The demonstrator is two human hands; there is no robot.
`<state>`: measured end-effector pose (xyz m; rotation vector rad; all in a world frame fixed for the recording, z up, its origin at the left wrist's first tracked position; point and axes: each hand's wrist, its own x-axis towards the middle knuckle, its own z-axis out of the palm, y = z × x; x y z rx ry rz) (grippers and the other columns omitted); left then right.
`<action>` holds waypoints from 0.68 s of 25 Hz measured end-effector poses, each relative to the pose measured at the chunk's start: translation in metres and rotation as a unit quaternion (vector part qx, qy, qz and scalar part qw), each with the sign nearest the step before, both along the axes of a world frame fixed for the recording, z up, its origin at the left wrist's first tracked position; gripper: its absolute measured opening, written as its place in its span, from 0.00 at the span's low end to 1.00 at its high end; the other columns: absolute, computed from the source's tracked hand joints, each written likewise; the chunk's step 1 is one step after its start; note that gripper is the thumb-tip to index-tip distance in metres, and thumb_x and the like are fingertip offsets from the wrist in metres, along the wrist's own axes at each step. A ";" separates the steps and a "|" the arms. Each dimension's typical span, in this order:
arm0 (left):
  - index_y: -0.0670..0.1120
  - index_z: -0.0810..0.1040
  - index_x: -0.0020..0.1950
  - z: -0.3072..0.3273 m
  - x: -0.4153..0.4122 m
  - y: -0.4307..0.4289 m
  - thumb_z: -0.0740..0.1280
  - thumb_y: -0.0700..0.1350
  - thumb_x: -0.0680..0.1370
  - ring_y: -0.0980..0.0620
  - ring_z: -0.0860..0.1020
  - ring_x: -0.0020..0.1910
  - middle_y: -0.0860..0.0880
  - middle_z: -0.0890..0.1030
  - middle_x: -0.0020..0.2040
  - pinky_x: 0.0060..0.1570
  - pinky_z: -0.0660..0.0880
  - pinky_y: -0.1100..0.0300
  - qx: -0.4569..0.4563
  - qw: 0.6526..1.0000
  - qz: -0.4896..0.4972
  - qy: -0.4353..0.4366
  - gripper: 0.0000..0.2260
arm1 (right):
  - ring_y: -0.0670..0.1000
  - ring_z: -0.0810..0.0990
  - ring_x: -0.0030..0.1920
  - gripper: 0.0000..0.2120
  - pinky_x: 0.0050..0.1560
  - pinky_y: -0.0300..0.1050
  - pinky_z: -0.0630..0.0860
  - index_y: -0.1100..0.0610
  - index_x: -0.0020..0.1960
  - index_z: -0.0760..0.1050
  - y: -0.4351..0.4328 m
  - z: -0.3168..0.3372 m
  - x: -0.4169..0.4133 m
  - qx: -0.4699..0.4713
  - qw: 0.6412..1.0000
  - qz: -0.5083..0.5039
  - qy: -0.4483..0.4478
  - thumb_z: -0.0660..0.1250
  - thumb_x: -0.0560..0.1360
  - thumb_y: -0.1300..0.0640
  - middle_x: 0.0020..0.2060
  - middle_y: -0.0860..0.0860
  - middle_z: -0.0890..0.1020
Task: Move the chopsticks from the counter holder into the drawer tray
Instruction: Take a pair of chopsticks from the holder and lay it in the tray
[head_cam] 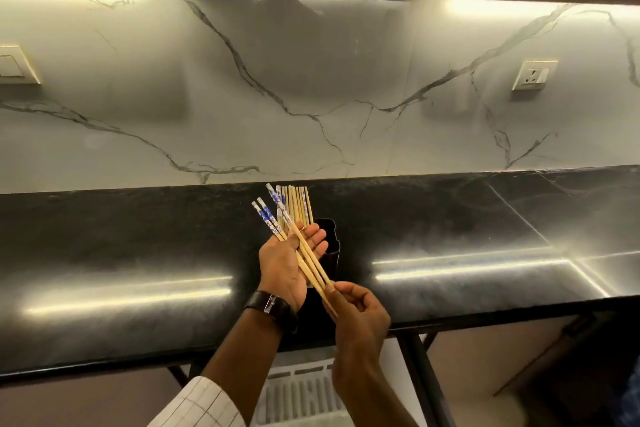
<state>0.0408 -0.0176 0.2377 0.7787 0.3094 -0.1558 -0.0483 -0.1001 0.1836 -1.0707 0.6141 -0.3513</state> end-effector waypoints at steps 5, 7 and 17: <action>0.43 0.78 0.60 -0.016 -0.021 0.000 0.57 0.46 0.86 0.46 0.85 0.40 0.42 0.86 0.45 0.40 0.82 0.51 0.010 0.999 -0.013 -0.042 0.12 | 0.51 0.88 0.42 0.05 0.41 0.41 0.83 0.57 0.48 0.82 -0.005 -0.005 -0.019 -0.094 0.993 0.063 0.044 0.74 0.74 0.65 0.41 0.53 0.87; 0.42 0.76 0.60 -0.022 -0.027 0.003 0.57 0.47 0.86 0.53 0.73 0.29 0.48 0.77 0.37 0.29 0.72 0.59 0.045 0.996 -0.043 -0.065 0.12 | 0.48 0.87 0.45 0.07 0.42 0.39 0.83 0.51 0.48 0.83 -0.009 -0.002 -0.025 -0.211 0.965 0.140 0.073 0.73 0.75 0.63 0.43 0.48 0.86; 0.46 0.73 0.55 -0.038 -0.058 0.021 0.58 0.51 0.85 0.56 0.66 0.28 0.52 0.70 0.34 0.28 0.65 0.64 0.247 0.891 -0.365 -0.113 0.10 | 0.52 0.88 0.48 0.13 0.44 0.40 0.83 0.57 0.67 0.74 -0.037 0.064 0.043 -0.163 0.956 0.240 -0.047 0.61 0.84 0.57 0.48 0.53 0.87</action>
